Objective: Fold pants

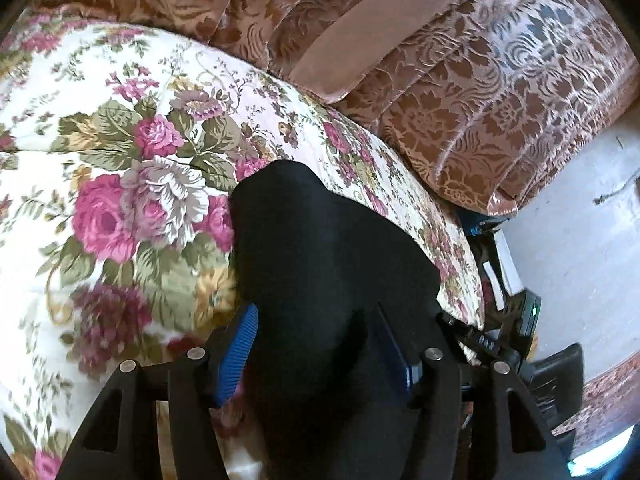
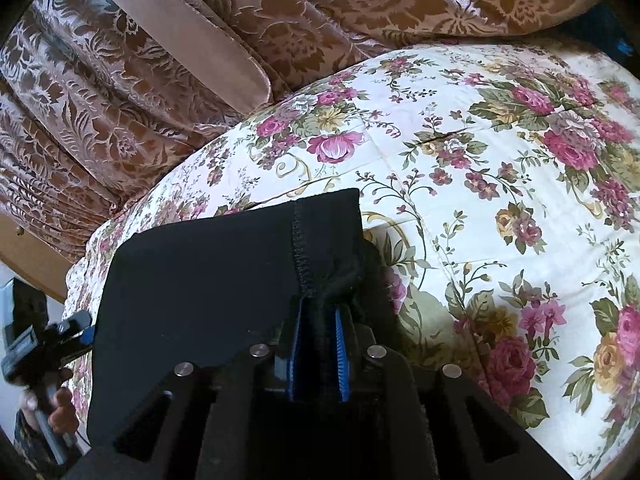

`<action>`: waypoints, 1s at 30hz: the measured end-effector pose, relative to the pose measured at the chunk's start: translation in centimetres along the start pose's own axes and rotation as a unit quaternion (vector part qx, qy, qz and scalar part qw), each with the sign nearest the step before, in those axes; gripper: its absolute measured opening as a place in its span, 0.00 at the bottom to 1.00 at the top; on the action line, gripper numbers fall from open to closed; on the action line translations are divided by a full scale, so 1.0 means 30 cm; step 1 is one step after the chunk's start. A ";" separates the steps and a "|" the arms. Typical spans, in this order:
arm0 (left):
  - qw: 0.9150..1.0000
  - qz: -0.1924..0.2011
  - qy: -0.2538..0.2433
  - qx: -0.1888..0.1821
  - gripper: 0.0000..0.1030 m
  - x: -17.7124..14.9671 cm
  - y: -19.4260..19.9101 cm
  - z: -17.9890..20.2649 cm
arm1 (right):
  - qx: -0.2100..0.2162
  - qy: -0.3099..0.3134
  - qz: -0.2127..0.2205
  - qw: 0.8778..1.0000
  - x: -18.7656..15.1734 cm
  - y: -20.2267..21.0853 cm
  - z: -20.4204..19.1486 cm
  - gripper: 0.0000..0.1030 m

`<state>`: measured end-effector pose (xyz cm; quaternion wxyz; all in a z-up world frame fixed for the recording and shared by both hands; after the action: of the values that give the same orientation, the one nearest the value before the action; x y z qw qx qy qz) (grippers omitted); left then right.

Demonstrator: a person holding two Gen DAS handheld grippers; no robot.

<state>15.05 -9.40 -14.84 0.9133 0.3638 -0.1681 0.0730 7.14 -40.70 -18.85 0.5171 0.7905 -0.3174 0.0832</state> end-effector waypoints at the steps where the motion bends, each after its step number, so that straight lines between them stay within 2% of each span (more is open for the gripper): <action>1: 1.000 -0.005 0.007 -0.004 0.61 0.016 -0.015 -0.007 | 0.000 0.001 0.000 1.000 -0.001 0.000 -0.001 0.14; 5: 0.999 -0.031 0.025 -0.018 0.64 0.035 -0.065 -0.037 | 0.013 0.000 -0.002 1.000 -0.002 0.000 -0.003 0.18; 11: 0.995 -0.063 0.054 -0.054 0.64 0.020 -0.111 -0.067 | 0.060 -0.015 -0.009 0.998 -0.001 -0.002 0.001 0.26; 14: 0.993 -0.080 0.054 -0.062 0.58 0.004 -0.144 -0.065 | 0.073 -0.017 -0.012 0.997 -0.003 -0.002 0.000 0.28; 16: 0.994 -0.075 0.042 -0.062 0.50 0.001 -0.147 -0.055 | 0.090 -0.021 -0.013 0.996 -0.002 0.006 -0.003 0.36; 17: 0.995 -0.067 0.030 -0.063 0.45 0.002 -0.141 -0.044 | 0.103 -0.024 -0.014 0.994 -0.002 0.013 -0.008 0.44; 18: 0.996 -0.063 0.020 -0.062 0.43 0.001 -0.134 -0.036 | 0.110 -0.024 -0.014 0.994 -0.003 0.022 -0.011 0.51; 20: 0.997 -0.060 0.011 -0.057 0.43 -0.001 -0.127 -0.028 | 0.113 -0.019 -0.013 0.993 -0.004 0.033 -0.016 0.56; 22: 0.997 -0.057 0.011 -0.054 0.45 -0.002 -0.120 -0.027 | 0.109 -0.010 -0.014 0.994 -0.007 0.045 -0.021 0.58; 26: 0.998 -0.046 0.014 -0.037 0.51 -0.008 -0.111 -0.038 | 0.080 -0.006 -0.018 0.997 -0.020 0.060 0.000 0.74; 30: 0.999 -0.028 0.003 -0.033 0.51 -0.023 -0.073 -0.042 | 0.082 -0.019 -0.042 0.996 -0.062 0.043 0.035 0.74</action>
<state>15.28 -10.13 -17.33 0.9269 0.3380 -0.1576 0.0425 4.72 -41.20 -19.19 0.4476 0.8442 -0.2861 0.0723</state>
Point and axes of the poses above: each gripper's, at about its wrist camera, not at the fingertips, and y roughly against the way its jaws point, z to its right, x to its top, the point moved 9 cm from there along -y, roughly the way its jaws point, and after that the axes turned 1 degree about x, right-handed, at the moved point
